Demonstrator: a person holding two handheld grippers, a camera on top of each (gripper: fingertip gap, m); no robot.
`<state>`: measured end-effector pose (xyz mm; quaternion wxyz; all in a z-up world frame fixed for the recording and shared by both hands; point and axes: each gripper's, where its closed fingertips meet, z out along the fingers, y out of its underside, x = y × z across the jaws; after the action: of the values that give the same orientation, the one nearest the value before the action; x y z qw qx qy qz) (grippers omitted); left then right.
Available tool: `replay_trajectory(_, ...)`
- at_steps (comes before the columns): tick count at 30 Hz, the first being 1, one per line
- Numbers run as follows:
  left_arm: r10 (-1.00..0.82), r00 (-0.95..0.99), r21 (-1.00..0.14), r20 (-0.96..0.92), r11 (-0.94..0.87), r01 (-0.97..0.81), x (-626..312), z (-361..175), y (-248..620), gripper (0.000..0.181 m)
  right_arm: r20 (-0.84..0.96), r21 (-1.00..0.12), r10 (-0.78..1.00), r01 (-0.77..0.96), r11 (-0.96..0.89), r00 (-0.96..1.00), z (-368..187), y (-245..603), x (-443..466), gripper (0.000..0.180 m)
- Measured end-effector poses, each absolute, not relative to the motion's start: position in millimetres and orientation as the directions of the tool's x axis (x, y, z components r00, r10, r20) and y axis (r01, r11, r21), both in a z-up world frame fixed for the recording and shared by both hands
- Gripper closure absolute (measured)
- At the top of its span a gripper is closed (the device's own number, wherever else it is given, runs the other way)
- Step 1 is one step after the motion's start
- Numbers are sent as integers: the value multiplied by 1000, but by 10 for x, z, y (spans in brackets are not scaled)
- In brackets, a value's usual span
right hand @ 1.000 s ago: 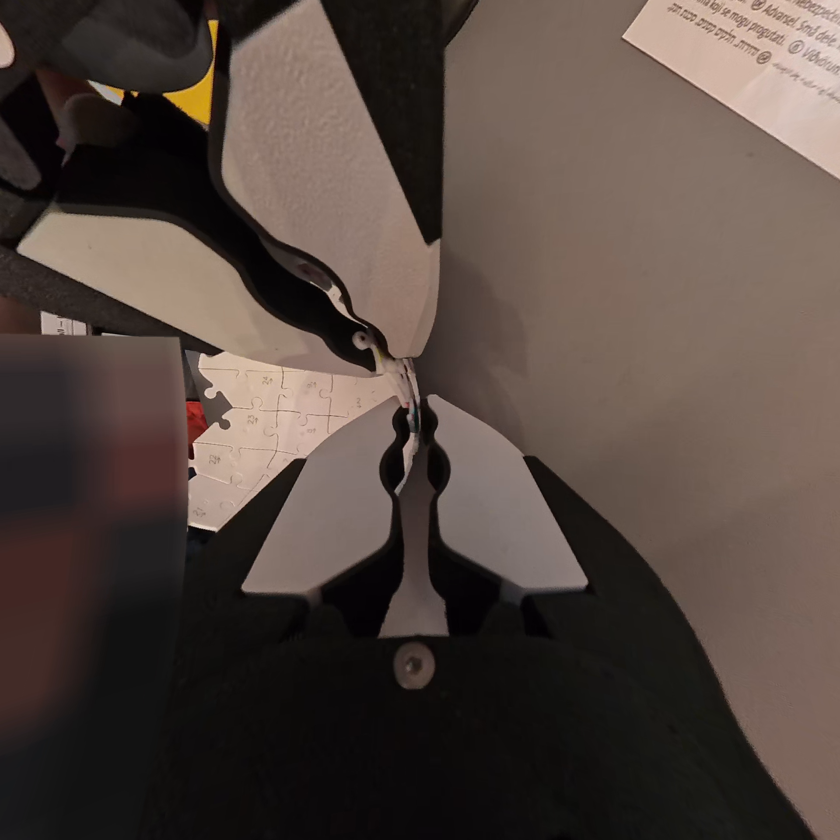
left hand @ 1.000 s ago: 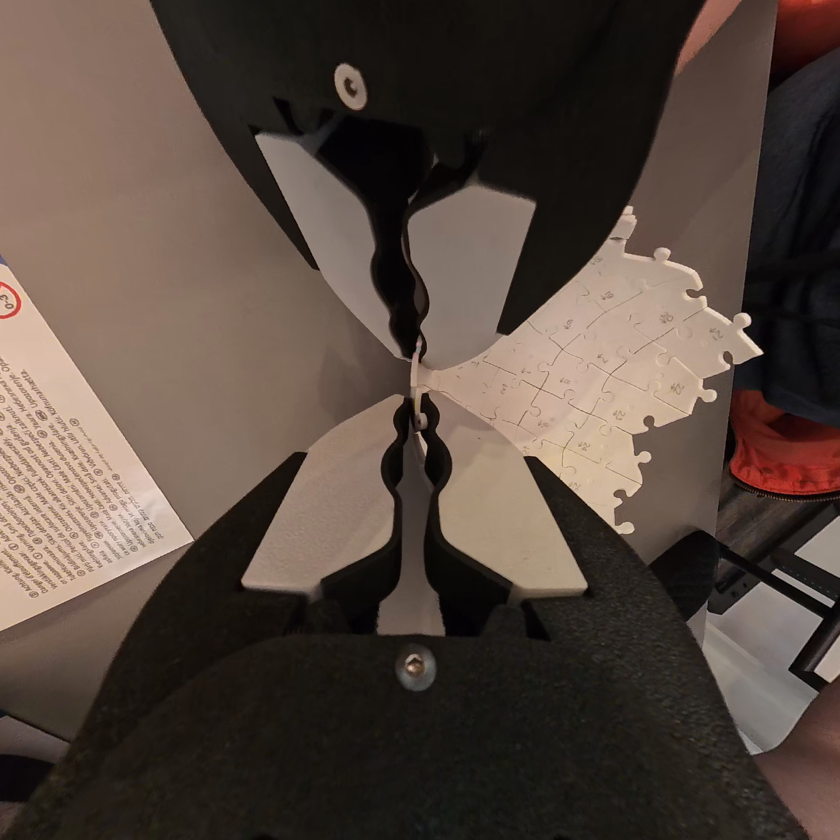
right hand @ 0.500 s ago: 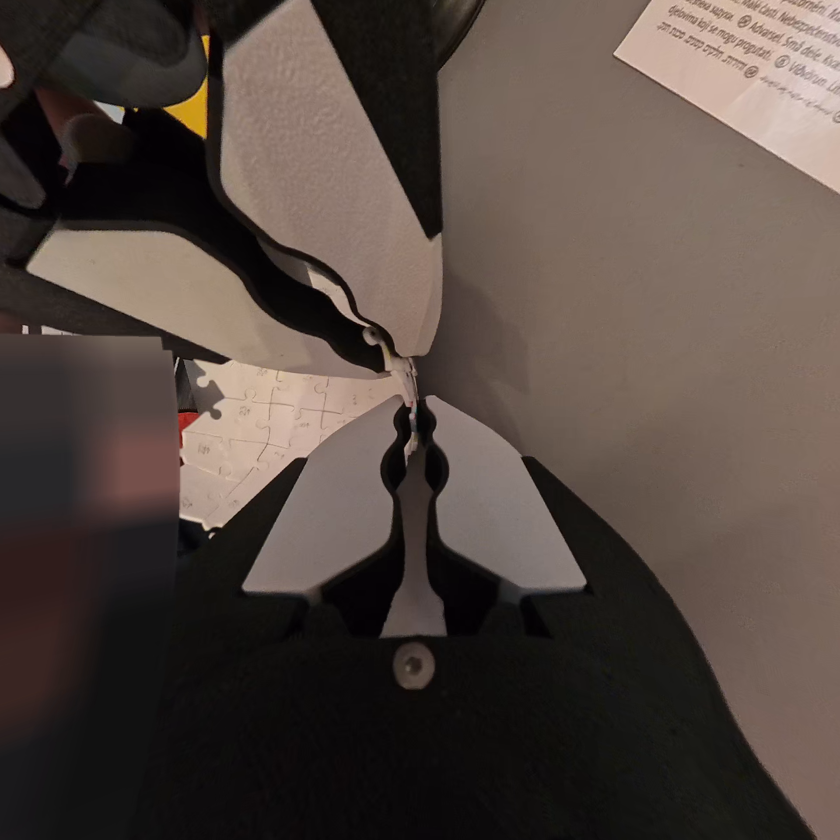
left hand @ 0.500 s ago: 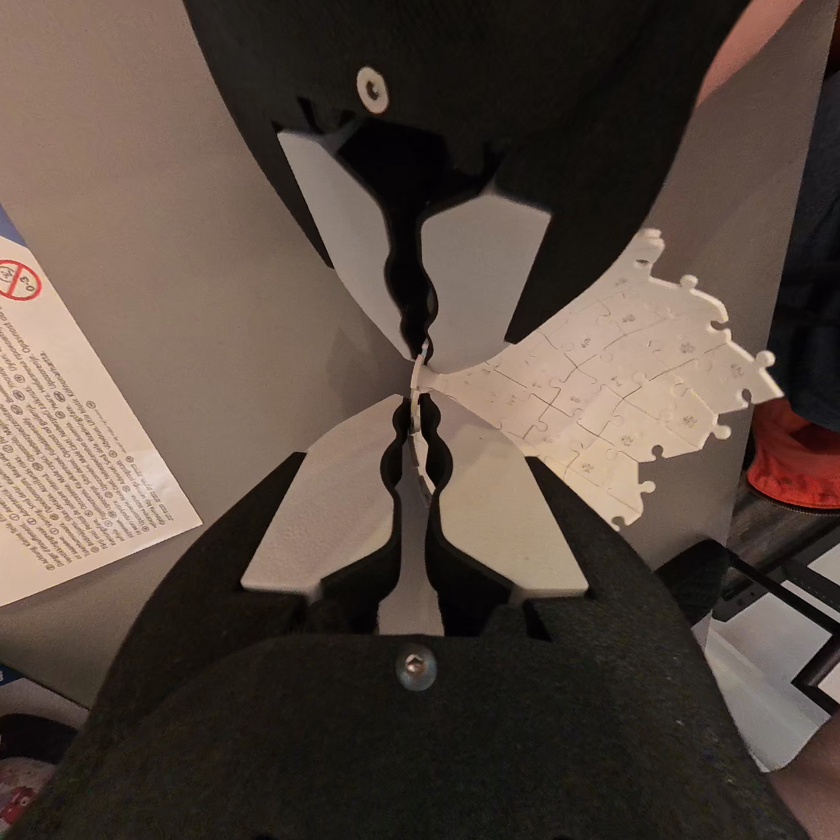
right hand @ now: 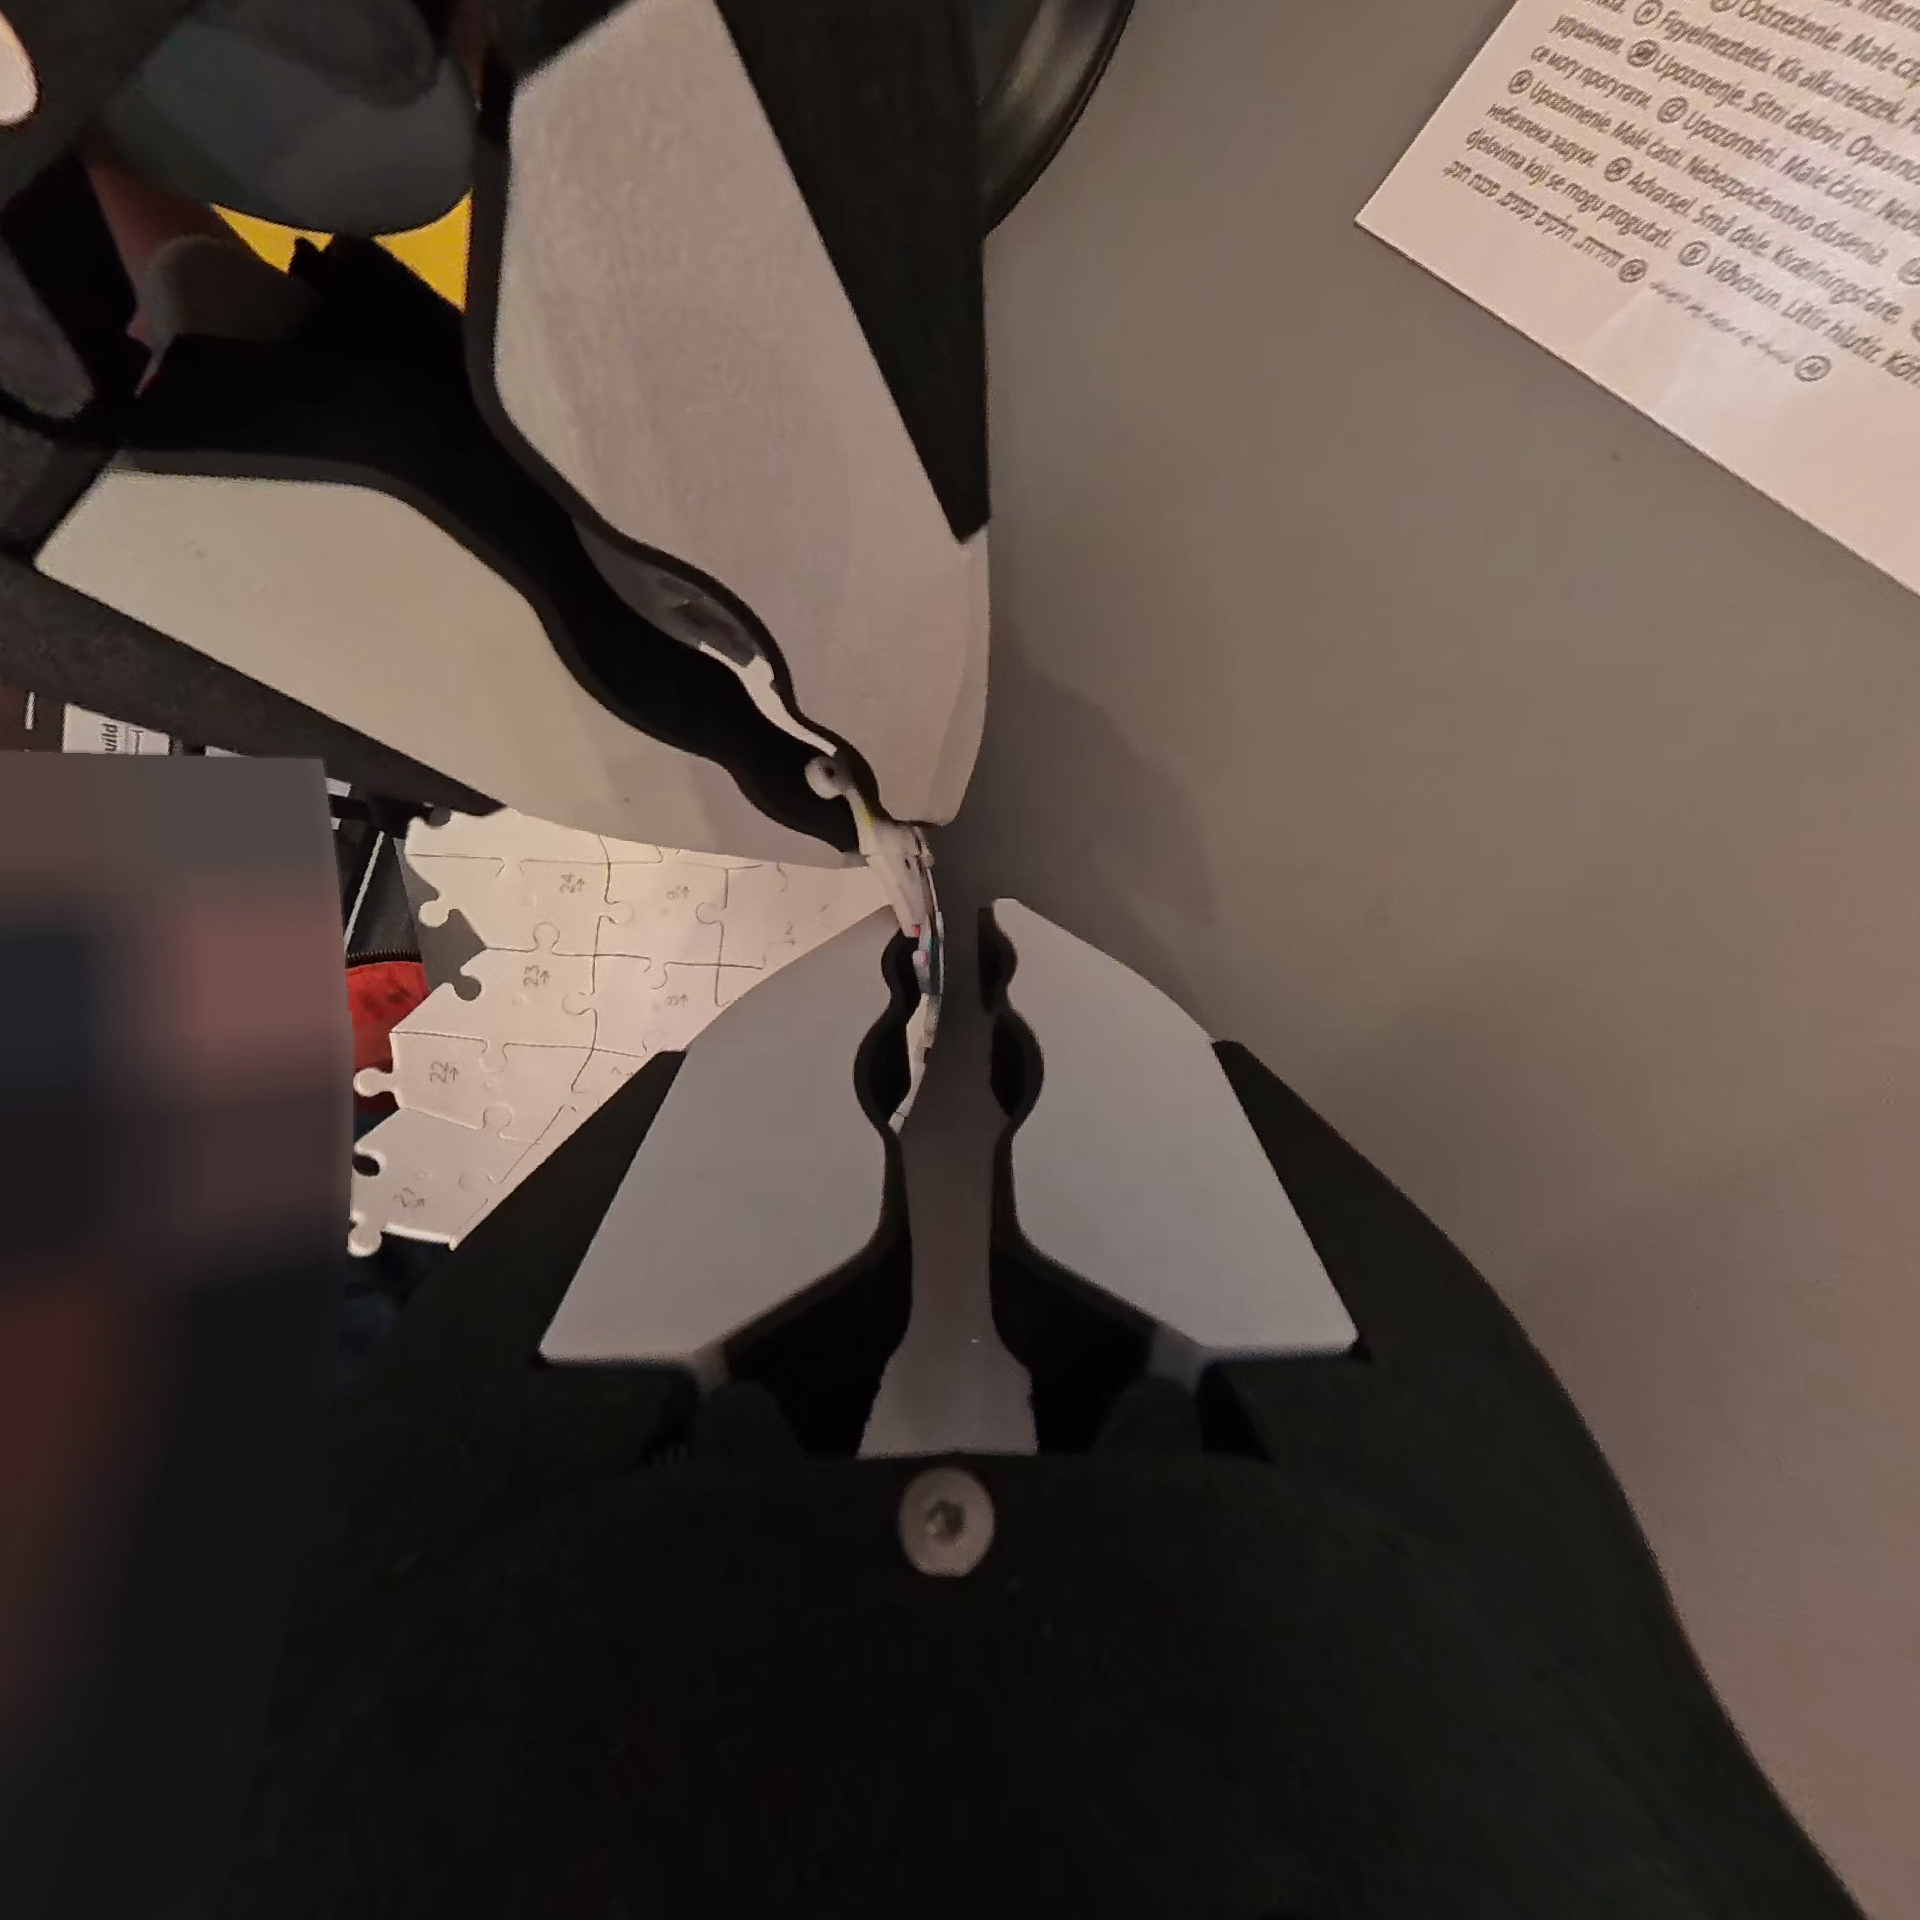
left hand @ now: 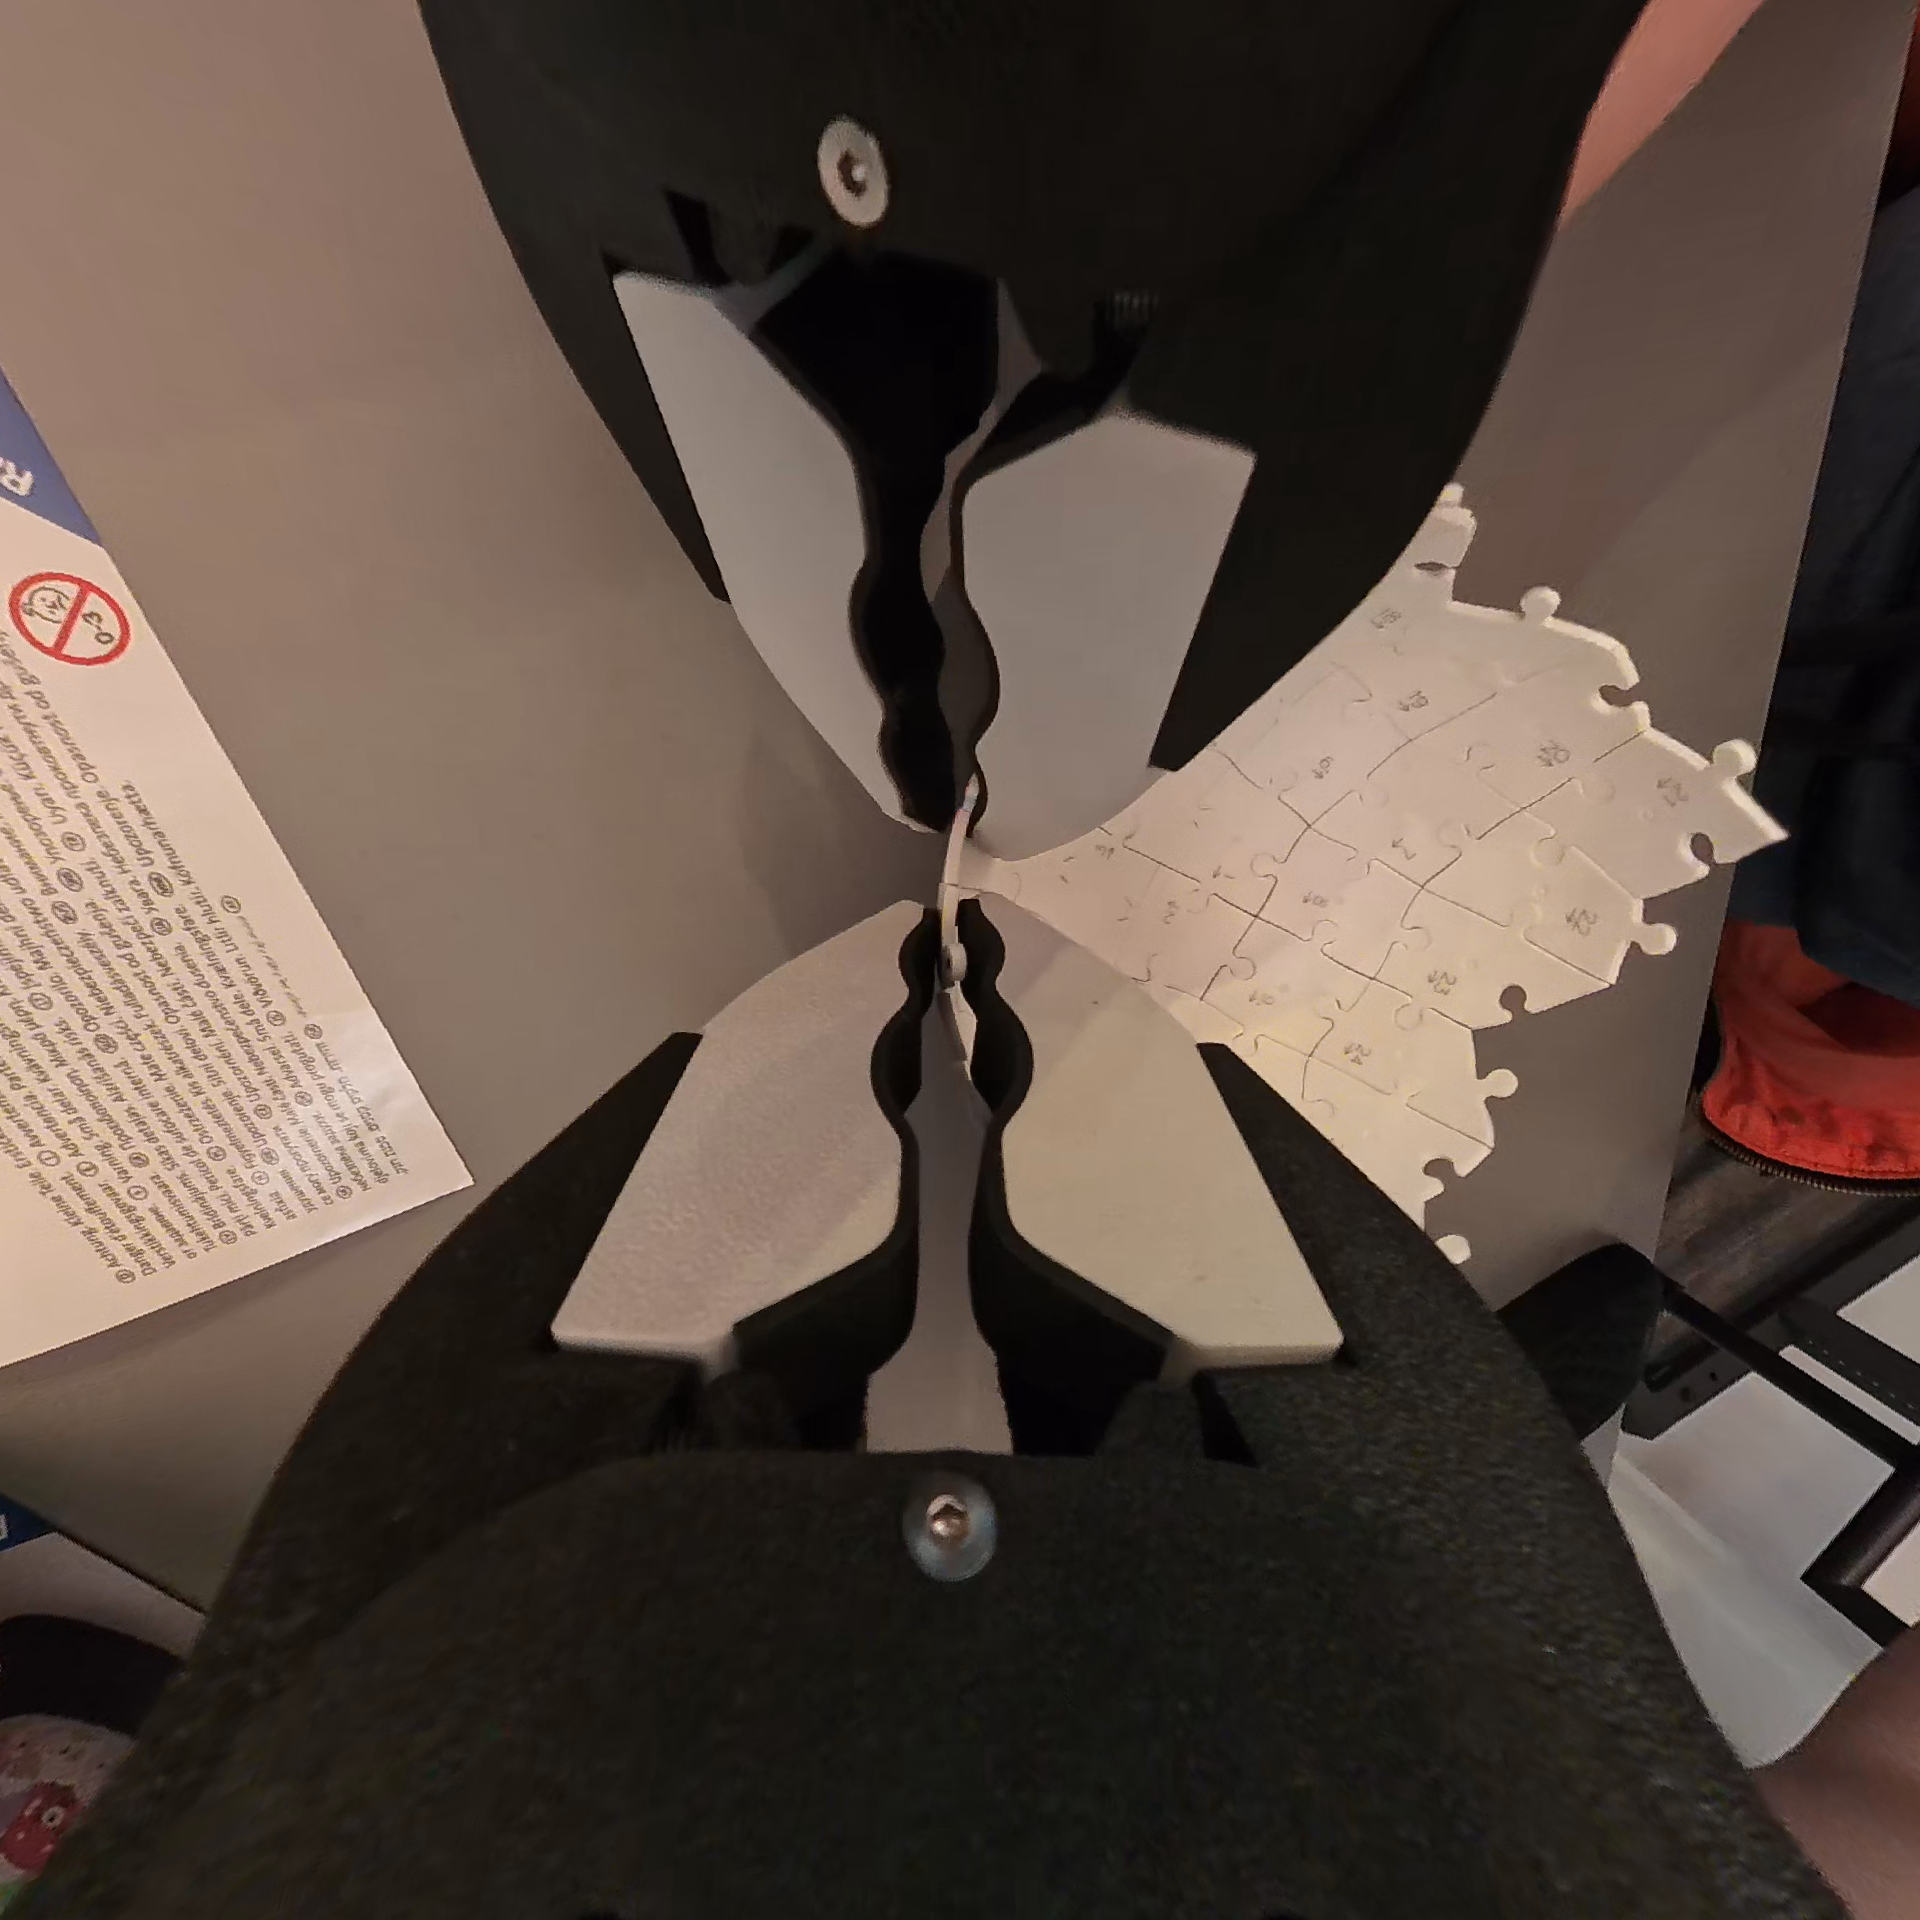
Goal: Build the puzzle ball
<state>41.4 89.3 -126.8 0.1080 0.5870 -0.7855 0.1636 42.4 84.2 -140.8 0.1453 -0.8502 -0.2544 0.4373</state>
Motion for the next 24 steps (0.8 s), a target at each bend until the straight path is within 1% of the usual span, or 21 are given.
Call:
replay_trajectory(2,-885,-286,-133,367,255,-958,416,-1262,887,177,-675,-478,566,304,-824,474,-1391,847,409,164)
replay_trajectory(4,-883,-288,-134,370,256,-957,418,-1256,883,177,-683,-490,573,298,-819,452,-1360,855,388,163)
replay_trajectory(7,-884,-293,-136,365,260,-956,425,-1253,882,177,-664,-494,590,323,-807,459,-1383,864,397,165)
replay_trajectory(10,-887,-284,-131,365,253,-959,425,-1255,890,177,-680,-492,590,325,-808,437,-1366,852,376,174)
replay_trajectory(24,-889,-279,-129,362,249,-960,442,-1276,897,177,-692,-477,575,321,-818,436,-1372,836,382,176)
